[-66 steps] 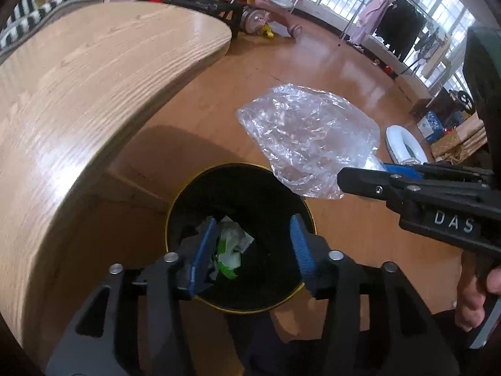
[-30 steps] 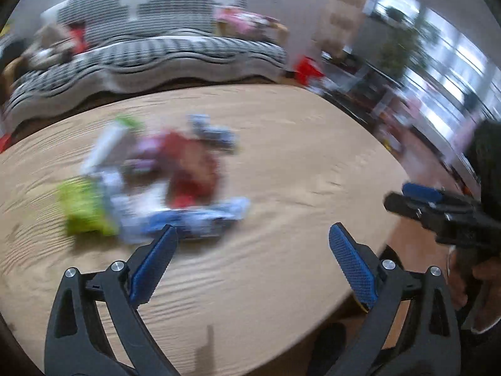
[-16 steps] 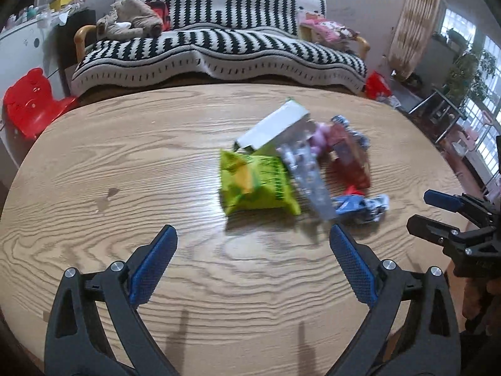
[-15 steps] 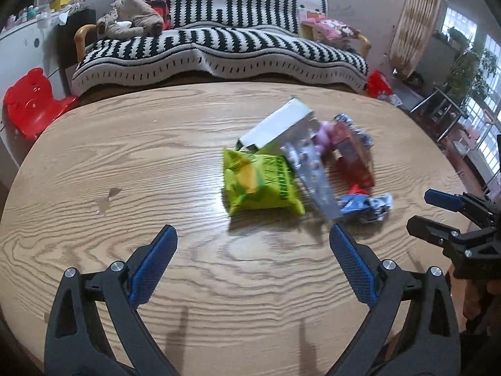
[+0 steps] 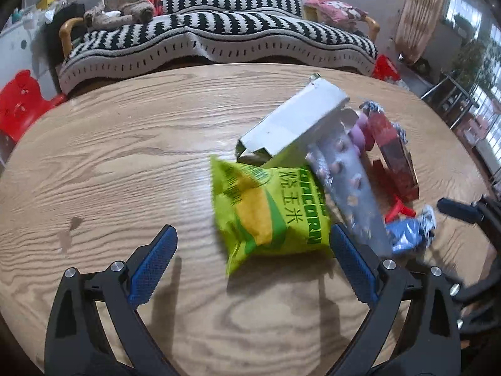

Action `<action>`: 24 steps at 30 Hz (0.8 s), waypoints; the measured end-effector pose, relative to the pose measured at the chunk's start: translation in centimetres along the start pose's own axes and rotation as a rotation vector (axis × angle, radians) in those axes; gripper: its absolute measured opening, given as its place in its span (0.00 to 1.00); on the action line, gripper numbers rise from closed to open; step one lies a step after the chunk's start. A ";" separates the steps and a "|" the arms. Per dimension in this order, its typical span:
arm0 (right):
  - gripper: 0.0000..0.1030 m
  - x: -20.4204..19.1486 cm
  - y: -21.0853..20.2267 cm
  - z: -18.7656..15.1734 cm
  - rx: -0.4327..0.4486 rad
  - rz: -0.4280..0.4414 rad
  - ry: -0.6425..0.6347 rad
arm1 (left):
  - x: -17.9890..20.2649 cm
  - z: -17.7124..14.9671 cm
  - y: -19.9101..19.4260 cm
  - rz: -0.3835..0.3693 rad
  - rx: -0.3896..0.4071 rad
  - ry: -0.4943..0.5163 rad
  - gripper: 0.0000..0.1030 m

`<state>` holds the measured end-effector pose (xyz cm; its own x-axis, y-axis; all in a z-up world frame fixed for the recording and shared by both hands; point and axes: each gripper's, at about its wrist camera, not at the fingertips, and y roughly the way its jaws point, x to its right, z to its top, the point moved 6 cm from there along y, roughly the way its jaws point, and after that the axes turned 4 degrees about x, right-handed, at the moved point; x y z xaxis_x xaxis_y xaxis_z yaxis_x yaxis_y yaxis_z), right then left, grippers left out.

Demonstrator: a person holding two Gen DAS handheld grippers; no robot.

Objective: Collect trash
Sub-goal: 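Grasp the yellow-green popcorn bag with left tool while right tool grasps the crumpled foil wrapper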

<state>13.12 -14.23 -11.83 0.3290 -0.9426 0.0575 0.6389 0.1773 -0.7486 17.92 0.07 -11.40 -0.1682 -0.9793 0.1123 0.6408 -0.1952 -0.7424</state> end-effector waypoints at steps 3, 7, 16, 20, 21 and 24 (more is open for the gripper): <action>0.78 -0.5 0.9 0.3 0.001 -0.010 -0.025 | 0.6 0.3 1.0 -0.009 -0.012 0.008 0.92; 0.57 -0.5 2.1 0.1 -0.027 -0.014 -0.040 | 1.2 0.6 1.7 -0.003 -0.006 0.031 0.92; 0.35 -0.1 2.1 0.1 -0.016 -0.010 -0.023 | 0.9 0.6 0.8 -0.032 -0.004 0.001 0.67; 0.33 -0.2 1.0 0.6 0.011 -0.003 -0.008 | 1.2 0.4 -0.4 -0.007 -0.003 0.023 0.63; 0.33 -0.1 0.6 0.8 0.021 0.002 0.000 | 1.2 0.3 -0.8 -0.008 0.001 0.020 0.63; 0.33 0.2 -0.6 1.4 0.047 0.023 0.034 | 1.3 0.5 -2.4 -0.016 0.018 0.013 0.63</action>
<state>13.76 -14.15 -10.42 0.3203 -0.9472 0.0179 0.6641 0.2110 -0.7173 16.56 -0.71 -9.10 -0.1885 -0.9753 0.1152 0.6512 -0.2119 -0.7287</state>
